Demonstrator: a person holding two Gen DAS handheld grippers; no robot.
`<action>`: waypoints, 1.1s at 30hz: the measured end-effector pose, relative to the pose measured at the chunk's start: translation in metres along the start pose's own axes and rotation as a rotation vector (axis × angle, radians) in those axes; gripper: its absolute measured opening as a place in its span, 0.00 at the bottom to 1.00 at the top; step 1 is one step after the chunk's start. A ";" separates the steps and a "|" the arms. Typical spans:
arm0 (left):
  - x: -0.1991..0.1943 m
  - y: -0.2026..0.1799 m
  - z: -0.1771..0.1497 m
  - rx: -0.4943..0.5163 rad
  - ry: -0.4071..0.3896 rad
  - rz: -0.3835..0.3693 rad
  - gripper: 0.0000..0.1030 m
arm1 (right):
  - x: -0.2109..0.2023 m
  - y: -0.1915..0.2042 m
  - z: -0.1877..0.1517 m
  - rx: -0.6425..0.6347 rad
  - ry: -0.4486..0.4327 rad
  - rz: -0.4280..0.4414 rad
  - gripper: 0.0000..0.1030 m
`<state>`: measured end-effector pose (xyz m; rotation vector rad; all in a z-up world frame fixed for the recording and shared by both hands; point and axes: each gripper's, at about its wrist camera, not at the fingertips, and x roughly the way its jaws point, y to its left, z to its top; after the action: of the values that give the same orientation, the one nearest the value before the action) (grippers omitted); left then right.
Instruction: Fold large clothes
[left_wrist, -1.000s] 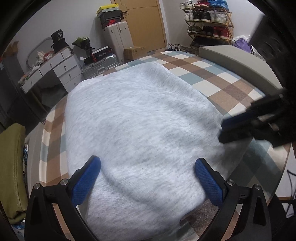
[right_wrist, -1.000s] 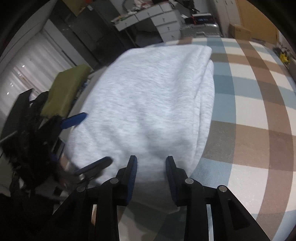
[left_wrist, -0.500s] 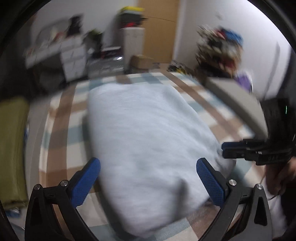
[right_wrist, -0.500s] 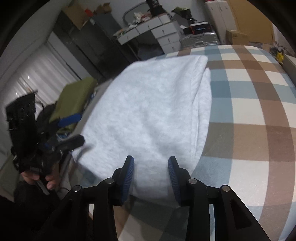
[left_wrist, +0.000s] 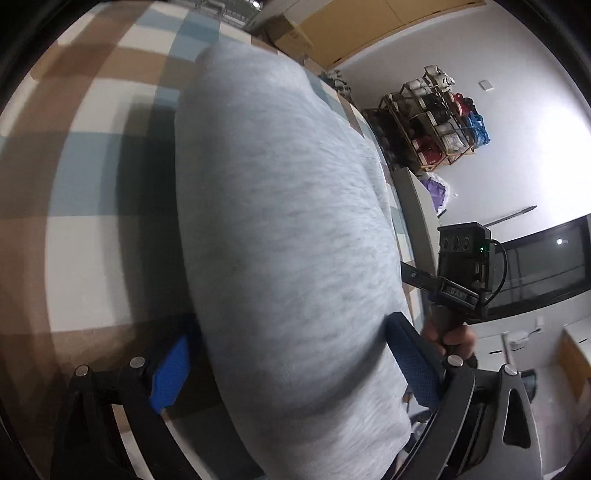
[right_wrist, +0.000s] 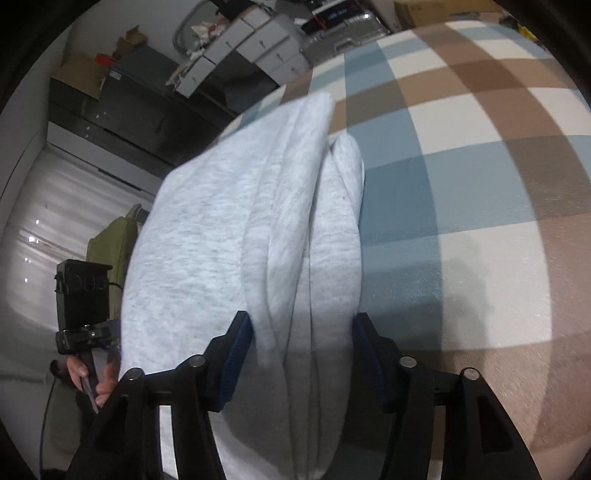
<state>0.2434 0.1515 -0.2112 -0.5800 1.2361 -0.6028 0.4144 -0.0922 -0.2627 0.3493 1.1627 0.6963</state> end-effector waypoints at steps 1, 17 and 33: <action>0.002 -0.002 0.001 0.001 0.009 -0.004 0.89 | 0.004 0.004 0.001 -0.018 0.012 0.003 0.56; -0.021 -0.049 -0.050 0.084 0.020 0.087 0.77 | -0.009 0.037 -0.081 -0.150 0.026 0.070 0.29; -0.130 -0.092 -0.017 0.186 -0.100 0.144 0.71 | -0.050 0.171 -0.052 -0.318 -0.183 0.182 0.24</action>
<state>0.1893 0.1758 -0.0623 -0.3580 1.1038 -0.5533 0.3011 -0.0038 -0.1457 0.2457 0.8367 0.9729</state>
